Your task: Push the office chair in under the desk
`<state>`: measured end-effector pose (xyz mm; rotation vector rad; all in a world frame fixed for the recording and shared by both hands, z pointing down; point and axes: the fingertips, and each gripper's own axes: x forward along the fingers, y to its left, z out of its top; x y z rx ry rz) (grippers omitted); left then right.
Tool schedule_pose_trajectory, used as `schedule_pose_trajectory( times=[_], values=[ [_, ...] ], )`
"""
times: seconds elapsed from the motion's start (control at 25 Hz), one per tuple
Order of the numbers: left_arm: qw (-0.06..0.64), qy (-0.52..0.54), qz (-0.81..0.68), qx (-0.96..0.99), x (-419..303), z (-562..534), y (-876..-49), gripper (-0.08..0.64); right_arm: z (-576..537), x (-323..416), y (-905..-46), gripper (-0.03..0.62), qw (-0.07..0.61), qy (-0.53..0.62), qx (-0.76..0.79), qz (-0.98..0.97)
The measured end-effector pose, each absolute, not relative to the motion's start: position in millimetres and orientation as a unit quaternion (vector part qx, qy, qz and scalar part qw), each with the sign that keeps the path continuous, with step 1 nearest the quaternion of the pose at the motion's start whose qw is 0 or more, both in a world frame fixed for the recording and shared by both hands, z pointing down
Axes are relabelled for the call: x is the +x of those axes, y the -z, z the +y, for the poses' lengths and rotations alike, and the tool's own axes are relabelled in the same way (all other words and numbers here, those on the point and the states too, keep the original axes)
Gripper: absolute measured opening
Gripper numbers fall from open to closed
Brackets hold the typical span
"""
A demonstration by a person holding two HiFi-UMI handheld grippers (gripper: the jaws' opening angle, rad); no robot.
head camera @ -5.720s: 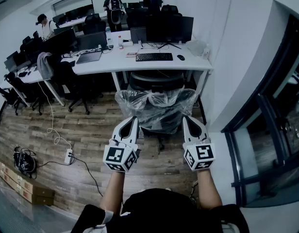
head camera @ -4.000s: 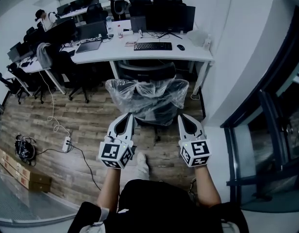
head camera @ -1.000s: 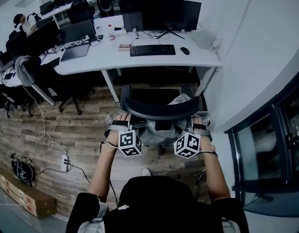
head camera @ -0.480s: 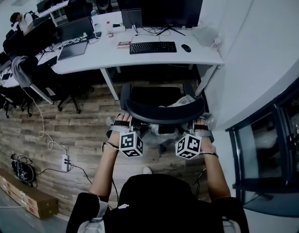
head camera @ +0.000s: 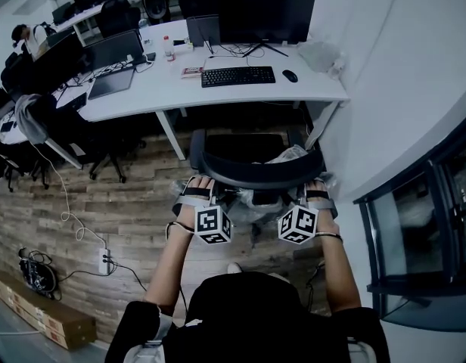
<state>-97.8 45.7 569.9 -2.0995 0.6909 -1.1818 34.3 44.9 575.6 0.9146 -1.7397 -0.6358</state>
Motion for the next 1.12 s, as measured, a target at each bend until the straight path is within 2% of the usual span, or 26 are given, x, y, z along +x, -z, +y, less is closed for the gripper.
schedule_pose_trajectory(
  times=[0.56, 1.12],
  values=[
    [0.309, 0.442, 0.294, -0.789, -92, -13, -569, 0.354, -12, 36, -573, 0.325, 0.525, 0.261, 0.387, -0.712],
    [0.298, 0.444, 0.306, -0.788, -93, -90, -575, 0.362, -82, 33, -576, 0.325, 0.506, 0.269, 0.386, -0.722]
  ],
)
